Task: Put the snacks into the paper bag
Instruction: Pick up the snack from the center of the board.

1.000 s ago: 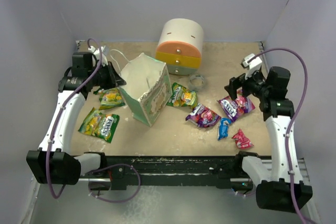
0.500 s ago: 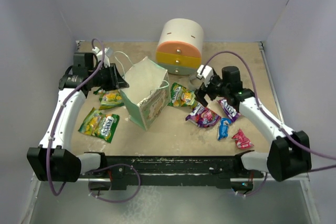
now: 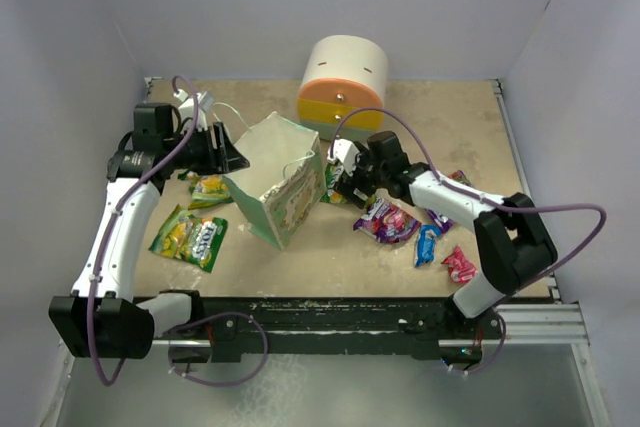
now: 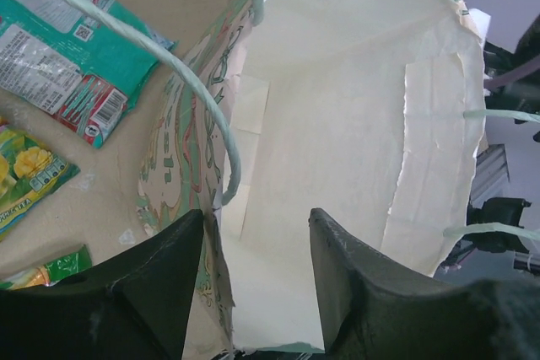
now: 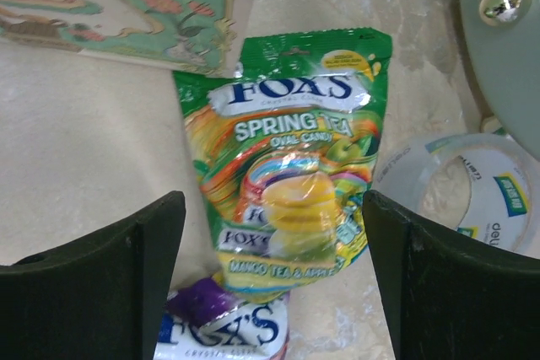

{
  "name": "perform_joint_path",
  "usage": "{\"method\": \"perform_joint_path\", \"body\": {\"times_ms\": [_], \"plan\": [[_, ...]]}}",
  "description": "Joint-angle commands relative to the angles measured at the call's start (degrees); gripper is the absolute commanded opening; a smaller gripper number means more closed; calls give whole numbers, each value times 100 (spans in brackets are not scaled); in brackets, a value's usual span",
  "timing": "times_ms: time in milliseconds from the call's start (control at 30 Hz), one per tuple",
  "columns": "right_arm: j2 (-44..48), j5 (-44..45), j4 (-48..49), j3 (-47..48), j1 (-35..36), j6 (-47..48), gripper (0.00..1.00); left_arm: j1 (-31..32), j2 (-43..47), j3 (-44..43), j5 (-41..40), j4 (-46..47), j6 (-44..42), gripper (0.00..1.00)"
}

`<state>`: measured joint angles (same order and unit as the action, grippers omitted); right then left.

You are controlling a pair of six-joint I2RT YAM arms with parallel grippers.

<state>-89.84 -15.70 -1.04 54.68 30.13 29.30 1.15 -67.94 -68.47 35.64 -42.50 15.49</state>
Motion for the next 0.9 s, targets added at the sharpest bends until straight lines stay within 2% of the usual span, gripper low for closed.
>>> {"method": "perform_joint_path", "body": {"times_ms": [0,233,433,733,867], "plan": [[-268,422,117,467,19,140,86,-27,174,-16,357,290,-162,58],[-523,459,-362,504,15,247,81,-27,152,69,716,290,-235,58],[-490,481,-673,502,12,230,71,-17,138,141,818,294,-248,56],[-203,545,-992,393,-208,142,52,98,83,252,1033,285,-148,51],[-30,582,-1209,349,-412,108,48,172,32,272,1133,314,-67,50]]}}
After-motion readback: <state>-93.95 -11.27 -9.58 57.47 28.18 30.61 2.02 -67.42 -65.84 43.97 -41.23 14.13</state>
